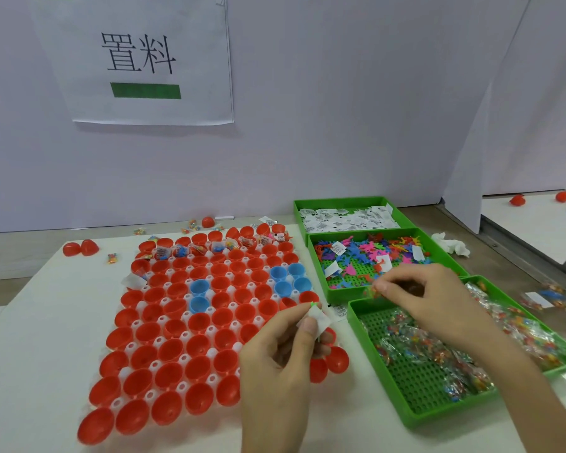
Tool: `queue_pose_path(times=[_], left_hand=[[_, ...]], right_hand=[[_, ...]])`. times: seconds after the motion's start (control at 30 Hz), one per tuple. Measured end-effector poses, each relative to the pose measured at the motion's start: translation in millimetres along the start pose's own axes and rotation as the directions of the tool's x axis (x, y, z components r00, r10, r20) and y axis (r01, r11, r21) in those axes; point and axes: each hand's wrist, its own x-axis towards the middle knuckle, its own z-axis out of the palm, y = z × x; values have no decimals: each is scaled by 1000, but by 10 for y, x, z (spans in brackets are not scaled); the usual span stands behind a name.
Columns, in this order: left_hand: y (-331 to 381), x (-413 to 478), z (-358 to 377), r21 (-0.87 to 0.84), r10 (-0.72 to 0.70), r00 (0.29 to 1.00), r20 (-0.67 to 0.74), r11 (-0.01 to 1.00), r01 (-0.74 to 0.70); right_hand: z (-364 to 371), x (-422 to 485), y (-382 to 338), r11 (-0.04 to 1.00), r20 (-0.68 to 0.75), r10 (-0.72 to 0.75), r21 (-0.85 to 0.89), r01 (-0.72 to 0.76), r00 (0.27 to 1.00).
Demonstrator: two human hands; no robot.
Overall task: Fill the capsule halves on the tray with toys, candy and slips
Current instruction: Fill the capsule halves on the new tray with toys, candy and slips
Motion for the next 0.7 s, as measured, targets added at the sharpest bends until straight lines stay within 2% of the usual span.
queue_pose_path(times=[0.07,0.13,0.23,0.47,0.7], left_hand=[[20,1,9,-27,7,1000,-9,1000,-7],[51,-10,25,-40,33,999,4,999,-32],[54,-19,28,-23,67,997,25,998,-67],[26,-25,20,2,93,996,-1,996,-93],[11,-27,19,-29,71,997,-32,997,-72]], right_hand=[[66,-51,-189,939,35,-15,343,2,999],[202,-112,-340,857,65,-67,514,24,996],[385,-162,-434,824,67,-109,564,52,992],[440,-202,-502,713,184,-92,698,-64,979],[450,-226,-512,755,186,-101,654,-47,977]])
